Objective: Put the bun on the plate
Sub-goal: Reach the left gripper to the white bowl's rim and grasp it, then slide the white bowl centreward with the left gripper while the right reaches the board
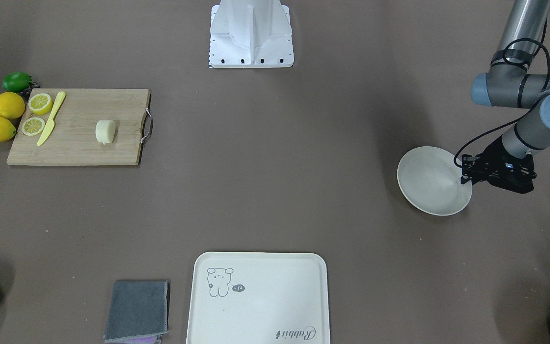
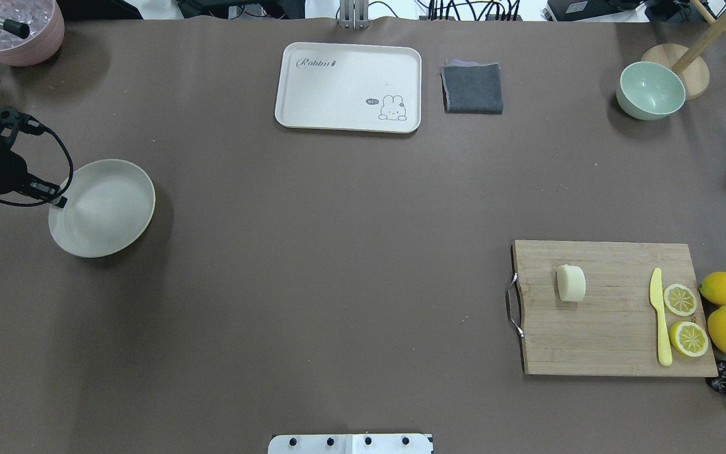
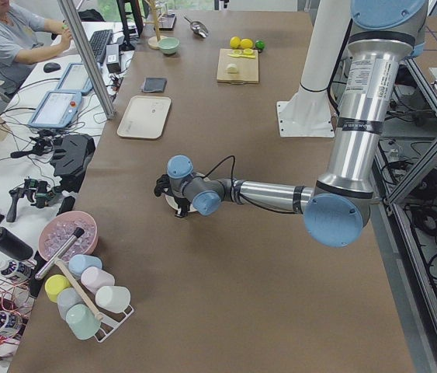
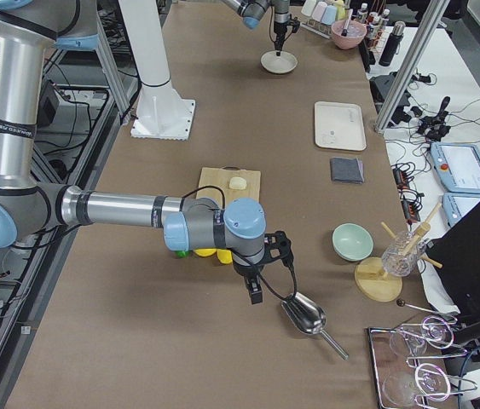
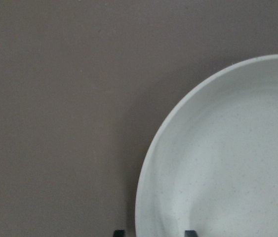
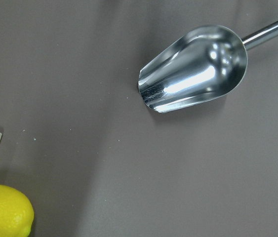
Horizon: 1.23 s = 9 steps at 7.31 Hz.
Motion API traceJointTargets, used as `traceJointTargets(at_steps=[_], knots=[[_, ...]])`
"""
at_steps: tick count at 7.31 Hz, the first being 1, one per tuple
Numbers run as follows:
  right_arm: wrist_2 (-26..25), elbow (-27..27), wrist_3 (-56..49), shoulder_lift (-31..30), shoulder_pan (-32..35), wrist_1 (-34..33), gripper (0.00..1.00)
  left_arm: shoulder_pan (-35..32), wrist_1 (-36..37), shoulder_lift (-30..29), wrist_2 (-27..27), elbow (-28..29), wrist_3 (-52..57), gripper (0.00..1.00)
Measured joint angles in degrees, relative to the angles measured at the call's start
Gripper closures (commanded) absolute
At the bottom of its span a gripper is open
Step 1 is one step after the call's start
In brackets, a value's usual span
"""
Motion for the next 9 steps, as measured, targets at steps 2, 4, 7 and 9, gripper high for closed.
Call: traceJointTargets(at_steps=[2, 4, 7, 9], knots=[[1.12, 0.70, 0.46, 0.07, -0.01, -0.02, 0.00, -0.28, 0.45, -0.45, -2.24, -1.99, -2.71, 1.00], [3.86, 4.54, 5.25, 0.20, -1.87, -0.16, 0.00, 2.01, 0.83, -2.03, -2.45, -8.13, -15.70, 1.00], [4.42, 14.79, 25.48, 0.27, -13.50, -0.09, 0.00, 15.97, 3.33, -10.79, 5.12, -13.90, -38.16, 1.00], [3.17, 20.26, 38.86, 1.17, -23.23, 0.12, 0.00, 25.46, 11.20, -20.21, 12.85, -14.13, -45.17, 1.00]])
